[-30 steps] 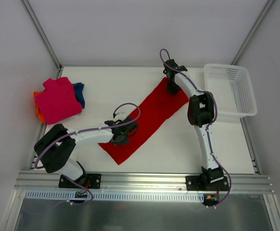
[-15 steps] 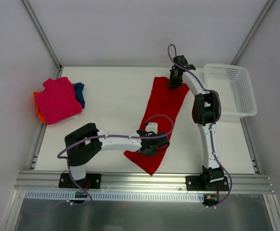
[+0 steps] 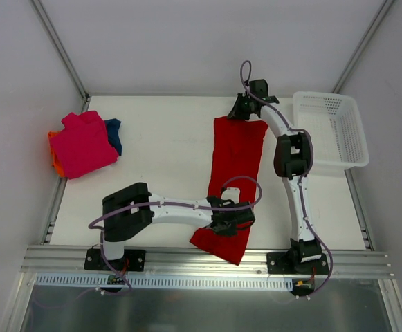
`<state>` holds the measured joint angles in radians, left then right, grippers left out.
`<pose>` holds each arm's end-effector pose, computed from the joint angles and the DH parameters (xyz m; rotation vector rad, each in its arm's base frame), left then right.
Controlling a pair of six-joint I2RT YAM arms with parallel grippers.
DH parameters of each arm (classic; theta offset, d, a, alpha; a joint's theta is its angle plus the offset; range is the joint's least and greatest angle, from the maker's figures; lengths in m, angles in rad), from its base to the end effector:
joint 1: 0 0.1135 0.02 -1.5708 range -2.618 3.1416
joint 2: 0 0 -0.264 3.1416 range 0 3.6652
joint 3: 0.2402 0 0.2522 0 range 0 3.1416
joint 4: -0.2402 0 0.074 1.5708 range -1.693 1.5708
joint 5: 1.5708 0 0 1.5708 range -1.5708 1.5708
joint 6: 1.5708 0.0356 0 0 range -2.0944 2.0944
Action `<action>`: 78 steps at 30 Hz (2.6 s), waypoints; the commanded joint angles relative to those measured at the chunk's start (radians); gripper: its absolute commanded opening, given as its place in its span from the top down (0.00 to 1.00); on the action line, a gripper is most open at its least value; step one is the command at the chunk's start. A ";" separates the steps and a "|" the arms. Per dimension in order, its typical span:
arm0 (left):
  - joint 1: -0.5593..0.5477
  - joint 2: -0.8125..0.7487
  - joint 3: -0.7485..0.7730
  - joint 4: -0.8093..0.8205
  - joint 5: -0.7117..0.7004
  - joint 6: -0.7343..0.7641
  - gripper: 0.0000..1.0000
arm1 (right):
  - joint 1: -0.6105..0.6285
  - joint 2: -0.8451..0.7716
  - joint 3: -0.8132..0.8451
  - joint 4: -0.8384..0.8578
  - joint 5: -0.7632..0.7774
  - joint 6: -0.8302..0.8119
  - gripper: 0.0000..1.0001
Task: Fold and stack the t-shirts
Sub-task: Fold the tshirt
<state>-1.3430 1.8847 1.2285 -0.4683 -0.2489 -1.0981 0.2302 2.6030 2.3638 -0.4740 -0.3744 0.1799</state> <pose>0.0941 -0.3673 0.1648 0.2557 2.7100 -0.4632 0.5616 0.1450 0.1791 -0.2567 2.2918 0.6399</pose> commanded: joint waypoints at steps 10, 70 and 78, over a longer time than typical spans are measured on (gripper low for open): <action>-0.001 -0.179 0.055 -0.039 -0.216 0.069 0.91 | 0.006 -0.126 -0.121 0.267 -0.094 0.027 0.82; 0.927 0.771 1.141 0.114 0.591 0.497 1.00 | 0.126 -0.225 -0.333 -0.218 0.520 -0.131 0.99; 1.025 0.798 1.190 0.115 0.616 0.443 1.00 | 0.130 -0.121 -0.157 -0.250 0.440 -0.120 0.99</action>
<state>-0.3561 2.6713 2.3676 -0.3489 0.3511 -0.6228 0.3515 2.4413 2.1403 -0.6830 0.1173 0.0418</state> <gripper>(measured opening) 0.005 0.009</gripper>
